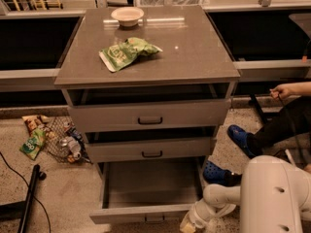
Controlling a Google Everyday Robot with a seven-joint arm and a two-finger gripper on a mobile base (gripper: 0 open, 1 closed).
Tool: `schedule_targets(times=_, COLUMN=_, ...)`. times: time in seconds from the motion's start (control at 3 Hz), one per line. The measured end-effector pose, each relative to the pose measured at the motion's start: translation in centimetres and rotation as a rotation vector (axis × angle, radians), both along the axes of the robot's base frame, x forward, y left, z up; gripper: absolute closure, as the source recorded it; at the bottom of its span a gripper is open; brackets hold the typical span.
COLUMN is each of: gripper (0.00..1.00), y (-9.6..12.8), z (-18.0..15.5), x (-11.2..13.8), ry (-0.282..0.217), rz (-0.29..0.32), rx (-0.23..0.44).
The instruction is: Close bottom drawer
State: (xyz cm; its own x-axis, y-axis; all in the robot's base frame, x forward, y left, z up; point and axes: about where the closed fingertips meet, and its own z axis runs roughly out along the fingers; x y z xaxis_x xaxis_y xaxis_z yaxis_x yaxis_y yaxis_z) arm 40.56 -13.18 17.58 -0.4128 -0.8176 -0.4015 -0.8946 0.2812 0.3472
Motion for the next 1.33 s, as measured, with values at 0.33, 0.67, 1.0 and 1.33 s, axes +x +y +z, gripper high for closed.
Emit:
schedule_targets(times=0.33, gripper=1.00, y=0.41, z=-0.79, x=0.54, ry=-0.009, rz=0.004, rx=0.005)
schedule_targets(times=0.67, gripper=0.81, y=0.41, z=-0.80, x=0.55, ry=-0.009, rz=0.004, rx=0.005)
schedule_targets(times=1.0, gripper=0.50, y=0.42, z=-0.80, x=0.54, ry=-0.009, rz=0.004, rx=0.005)
schedule_targets(times=1.33, gripper=0.27, y=0.42, z=-0.80, x=0.54, ry=-0.009, rz=0.004, rx=0.005)
